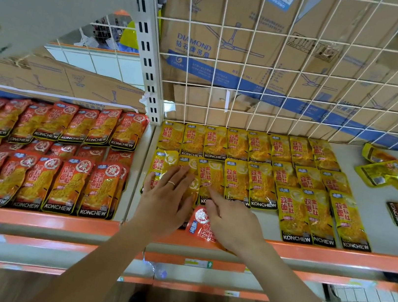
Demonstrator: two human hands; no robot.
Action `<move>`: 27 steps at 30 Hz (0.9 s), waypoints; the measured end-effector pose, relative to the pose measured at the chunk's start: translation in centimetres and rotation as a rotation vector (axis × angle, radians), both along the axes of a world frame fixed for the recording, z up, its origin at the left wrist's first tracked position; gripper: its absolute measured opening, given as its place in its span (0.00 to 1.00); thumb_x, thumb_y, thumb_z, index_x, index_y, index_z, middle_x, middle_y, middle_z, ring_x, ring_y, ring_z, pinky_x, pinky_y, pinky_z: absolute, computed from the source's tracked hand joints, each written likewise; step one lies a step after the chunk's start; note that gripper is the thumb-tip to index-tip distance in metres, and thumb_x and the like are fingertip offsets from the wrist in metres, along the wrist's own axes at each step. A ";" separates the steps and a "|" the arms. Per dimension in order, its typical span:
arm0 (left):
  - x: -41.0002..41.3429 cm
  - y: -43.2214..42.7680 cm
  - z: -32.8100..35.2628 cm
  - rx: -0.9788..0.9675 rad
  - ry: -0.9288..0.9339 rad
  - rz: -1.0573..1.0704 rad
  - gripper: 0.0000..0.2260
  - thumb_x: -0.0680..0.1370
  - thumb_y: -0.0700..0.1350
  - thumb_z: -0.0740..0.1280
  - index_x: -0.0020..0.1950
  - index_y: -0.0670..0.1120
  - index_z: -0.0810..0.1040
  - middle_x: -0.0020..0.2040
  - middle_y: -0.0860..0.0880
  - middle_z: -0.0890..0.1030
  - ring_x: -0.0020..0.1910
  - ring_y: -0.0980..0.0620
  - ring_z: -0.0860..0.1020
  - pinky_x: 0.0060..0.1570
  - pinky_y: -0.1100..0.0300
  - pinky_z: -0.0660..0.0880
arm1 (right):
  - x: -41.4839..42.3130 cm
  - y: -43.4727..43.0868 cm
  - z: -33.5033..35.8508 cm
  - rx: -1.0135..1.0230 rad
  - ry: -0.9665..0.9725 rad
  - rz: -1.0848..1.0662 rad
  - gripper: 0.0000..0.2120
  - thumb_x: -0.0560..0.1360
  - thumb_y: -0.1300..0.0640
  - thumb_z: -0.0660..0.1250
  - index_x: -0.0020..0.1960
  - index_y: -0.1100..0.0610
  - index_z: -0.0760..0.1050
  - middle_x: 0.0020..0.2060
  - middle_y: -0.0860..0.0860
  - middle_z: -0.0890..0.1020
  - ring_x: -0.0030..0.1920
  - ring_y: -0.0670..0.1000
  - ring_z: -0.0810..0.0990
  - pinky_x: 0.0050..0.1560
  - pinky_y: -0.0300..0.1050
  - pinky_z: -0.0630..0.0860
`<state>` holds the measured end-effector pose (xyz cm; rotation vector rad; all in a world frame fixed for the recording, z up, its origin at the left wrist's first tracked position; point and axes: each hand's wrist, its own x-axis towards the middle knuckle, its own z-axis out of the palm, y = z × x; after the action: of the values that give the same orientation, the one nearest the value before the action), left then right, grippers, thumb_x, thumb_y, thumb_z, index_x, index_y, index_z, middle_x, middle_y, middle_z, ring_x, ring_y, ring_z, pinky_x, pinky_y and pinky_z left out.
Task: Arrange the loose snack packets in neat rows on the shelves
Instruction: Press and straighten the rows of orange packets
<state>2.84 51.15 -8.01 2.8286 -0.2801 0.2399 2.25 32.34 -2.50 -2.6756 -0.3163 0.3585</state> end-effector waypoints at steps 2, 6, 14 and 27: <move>0.0 0.0 0.1 0.013 -0.008 0.005 0.24 0.81 0.57 0.53 0.75 0.53 0.70 0.76 0.56 0.68 0.77 0.53 0.63 0.72 0.36 0.59 | 0.1 0.2 -0.1 -0.052 -0.004 0.022 0.23 0.84 0.44 0.47 0.78 0.43 0.57 0.50 0.57 0.82 0.55 0.60 0.79 0.50 0.52 0.76; 0.0 -0.1 0.1 0.035 0.000 0.010 0.24 0.81 0.58 0.53 0.74 0.53 0.71 0.76 0.55 0.69 0.77 0.52 0.64 0.72 0.36 0.60 | 0.2 0.7 -0.2 -0.077 -0.034 0.041 0.23 0.84 0.45 0.47 0.78 0.45 0.56 0.53 0.57 0.82 0.57 0.60 0.78 0.51 0.52 0.75; -1.0 0.4 2.0 -0.066 -0.097 0.073 0.22 0.83 0.54 0.52 0.75 0.50 0.70 0.77 0.54 0.68 0.76 0.52 0.65 0.71 0.44 0.58 | 0.5 -0.1 1.5 0.409 -0.046 -0.100 0.17 0.84 0.51 0.56 0.39 0.55 0.71 0.30 0.53 0.77 0.32 0.50 0.75 0.34 0.50 0.69; -10.6 8.2 8.1 -0.076 -0.172 0.351 0.28 0.84 0.60 0.42 0.79 0.49 0.65 0.80 0.53 0.63 0.78 0.51 0.62 0.71 0.40 0.59 | 0.2 7.8 7.1 0.715 0.174 0.108 0.08 0.78 0.63 0.66 0.49 0.54 0.81 0.44 0.51 0.86 0.47 0.52 0.83 0.50 0.48 0.79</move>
<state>-7.74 59.36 0.07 2.7673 0.1916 0.5560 2.47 40.15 4.63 -1.9210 -0.4388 0.4128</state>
